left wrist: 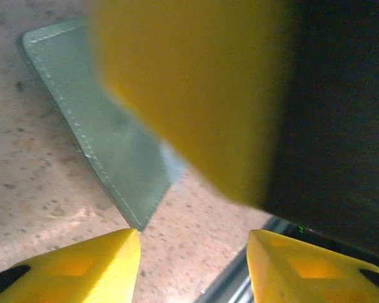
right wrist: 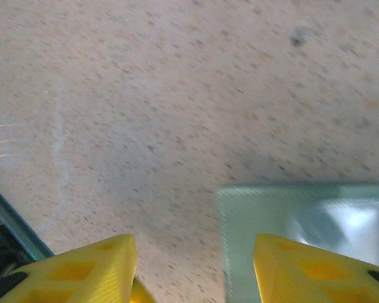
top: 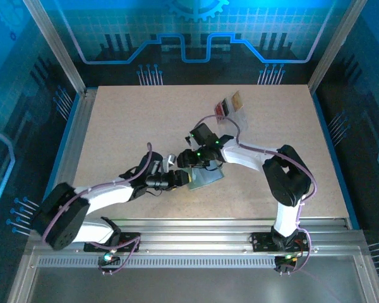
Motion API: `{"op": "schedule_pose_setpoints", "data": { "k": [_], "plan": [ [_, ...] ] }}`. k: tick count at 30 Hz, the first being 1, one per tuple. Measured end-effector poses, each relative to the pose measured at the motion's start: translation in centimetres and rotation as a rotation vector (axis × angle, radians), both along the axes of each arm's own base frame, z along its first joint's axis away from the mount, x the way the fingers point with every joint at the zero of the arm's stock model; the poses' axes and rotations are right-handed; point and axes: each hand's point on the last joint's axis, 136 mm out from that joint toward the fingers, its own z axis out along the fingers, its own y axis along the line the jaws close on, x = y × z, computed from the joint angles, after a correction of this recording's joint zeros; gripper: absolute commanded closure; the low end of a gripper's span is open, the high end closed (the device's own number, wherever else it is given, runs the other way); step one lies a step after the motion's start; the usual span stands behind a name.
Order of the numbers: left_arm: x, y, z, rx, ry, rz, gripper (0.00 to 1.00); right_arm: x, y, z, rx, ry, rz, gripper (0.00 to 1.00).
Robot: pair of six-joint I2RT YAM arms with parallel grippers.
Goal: Put the credit cards into the card holder
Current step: Open the card holder at the center of the table.
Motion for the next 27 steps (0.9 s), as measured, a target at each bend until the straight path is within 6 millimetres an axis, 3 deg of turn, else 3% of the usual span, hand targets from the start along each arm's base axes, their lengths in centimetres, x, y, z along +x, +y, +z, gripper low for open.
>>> {"op": "schedule_pose_setpoints", "data": {
  "k": [4,10,14,18,21,23,27],
  "plan": [
    [-1.0,0.7,3.2,-0.046,-0.071,0.001,0.44,0.3,1.6,0.9,0.024,-0.024,0.019,0.46],
    [-2.3,2.4,5.7,-0.068,-0.115,0.029,0.43,0.3,3.5,0.3,0.027,-0.020,0.046,0.46],
    [-2.4,3.7,6.5,-0.067,-0.126,0.064,0.41,-0.2,4.6,0.1,0.021,-0.013,0.076,0.43],
    [-2.3,4.5,6.1,-0.051,-0.107,0.087,0.39,-0.2,5.0,2.0,0.013,-0.050,0.112,0.40],
    [-2.3,4.5,5.3,-0.031,-0.088,0.078,0.39,0.2,4.0,4.3,-0.001,-0.093,0.108,0.42],
    [-2.3,4.4,4.4,-0.015,-0.063,0.070,0.40,0.5,2.8,5.7,-0.008,-0.115,0.090,0.49],
    [-2.2,4.1,2.8,0.023,-0.007,0.049,0.46,2.5,-1.6,7.2,-0.025,-0.146,-0.003,0.77]
  ]
}}
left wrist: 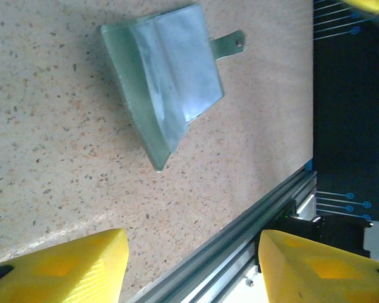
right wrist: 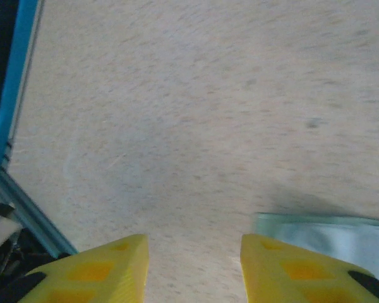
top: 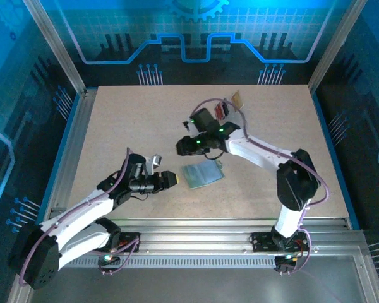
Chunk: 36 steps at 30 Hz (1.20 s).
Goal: Put the credit cards into the card holder
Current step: Open the card holder at the center of the table.
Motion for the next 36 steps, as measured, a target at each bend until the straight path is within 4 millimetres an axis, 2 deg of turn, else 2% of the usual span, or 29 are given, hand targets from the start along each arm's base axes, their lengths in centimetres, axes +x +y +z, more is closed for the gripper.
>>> {"op": "schedule_pose_setpoints", "data": {
  "k": [2,5,7,13,21,24,27,29,31,33,36],
  "plan": [
    [0.4,-0.3,-0.1,0.009,0.016,-0.009,0.47,1.2,-2.8,-0.6,-0.033,0.005,-0.064,0.86],
    [1.7,-1.1,0.4,0.012,0.029,-0.015,0.48,2.1,-6.1,-2.9,-0.101,0.035,-0.134,0.86],
    [2.5,-1.6,0.7,0.013,0.036,-0.017,0.48,1.5,-6.7,-4.5,-0.132,0.069,-0.132,0.86],
    [4.5,-2.8,1.1,0.024,0.059,-0.019,0.49,0.2,-6.2,-8.6,-0.192,0.138,-0.083,0.90],
    [5.9,-3.6,0.2,0.054,0.088,-0.034,0.48,-2.4,-9.6,-13.4,-0.277,0.238,-0.140,0.91],
    [6.3,-3.9,-0.4,0.063,0.102,-0.041,0.47,-2.5,-9.7,-12.7,-0.263,0.222,-0.154,0.84],
    [6.3,-3.9,-0.9,0.063,0.122,-0.045,0.47,-2.6,-10.1,-11.9,-0.284,0.206,-0.164,0.66],
    [6.5,-3.7,-0.9,0.060,0.124,-0.038,0.47,-2.2,-10.6,-10.3,-0.299,0.185,-0.179,0.60],
    [6.8,-3.2,-0.8,0.056,0.124,-0.026,0.47,-0.5,-11.2,-7.7,-0.303,0.132,-0.210,0.57],
    [7.1,-2.7,-0.5,0.053,0.116,-0.013,0.47,2.3,-12.4,-4.4,-0.302,0.055,-0.268,0.56],
    [7.0,-2.1,0.3,0.048,0.084,-0.006,0.46,6.8,-15.7,0.3,-0.306,-0.057,-0.379,0.55]
  ]
}}
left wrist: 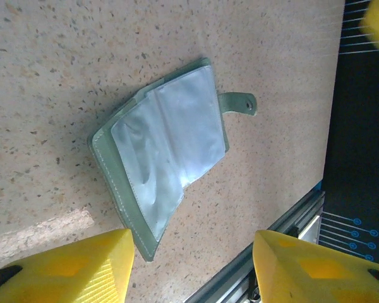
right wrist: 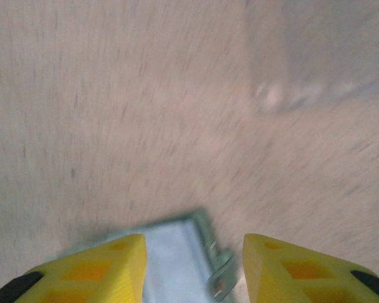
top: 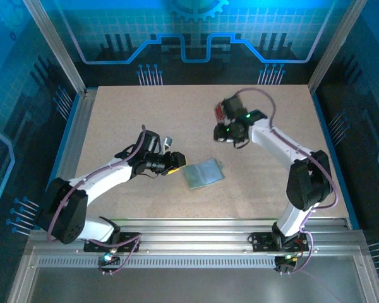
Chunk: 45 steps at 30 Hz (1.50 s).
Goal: Put the credit cards into the card holder
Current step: Open the card holder at the center of the table.
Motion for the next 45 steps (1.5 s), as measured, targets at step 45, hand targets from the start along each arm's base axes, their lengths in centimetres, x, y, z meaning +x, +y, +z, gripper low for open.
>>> {"op": "schedule_pose_setpoints", "data": {
  "k": [45],
  "plan": [
    [-0.5,1.0,3.1,-0.051,-0.083,-0.009,0.42,10.0,-9.4,-5.6,-0.127,0.139,-0.049,0.96]
  ]
}}
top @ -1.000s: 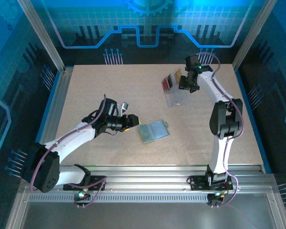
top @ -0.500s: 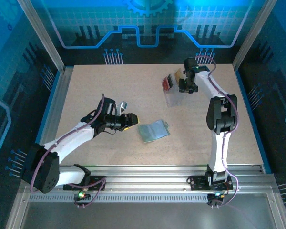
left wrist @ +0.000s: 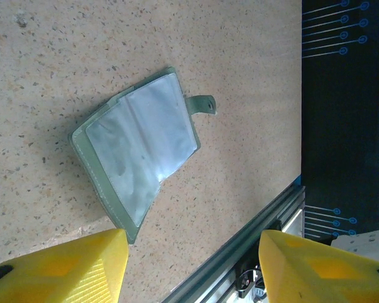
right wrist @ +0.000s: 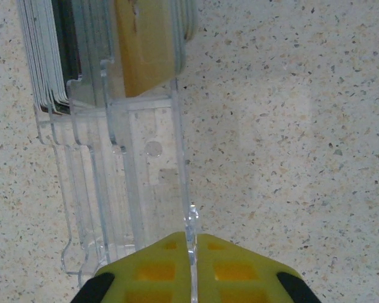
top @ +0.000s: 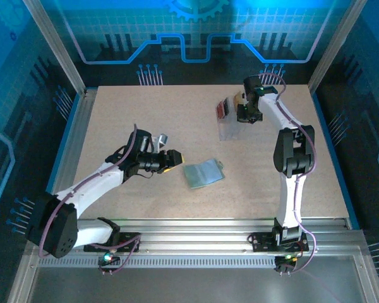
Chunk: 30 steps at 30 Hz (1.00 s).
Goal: Put the credit cards into the card holder
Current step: Move the storage box to the center of the table.
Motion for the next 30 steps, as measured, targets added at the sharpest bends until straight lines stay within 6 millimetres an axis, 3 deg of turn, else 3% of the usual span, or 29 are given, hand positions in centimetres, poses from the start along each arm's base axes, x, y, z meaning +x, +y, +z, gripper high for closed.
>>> {"op": "schedule_pose_setpoints", "data": {
  "k": [3,13,30],
  "plan": [
    [-0.1,0.1,0.1,-0.003,-0.003,0.000,0.42,0.0,0.0,0.0,-0.003,-0.001,0.010,1.00],
    [-0.4,0.3,-0.7,-0.001,0.010,0.001,0.42,-1.6,0.2,0.0,-0.006,-0.011,0.026,1.00],
    [-0.9,0.5,-0.3,-0.023,-0.010,-0.002,0.42,-11.4,0.1,-0.1,-0.045,0.067,0.059,1.00]
  ]
}}
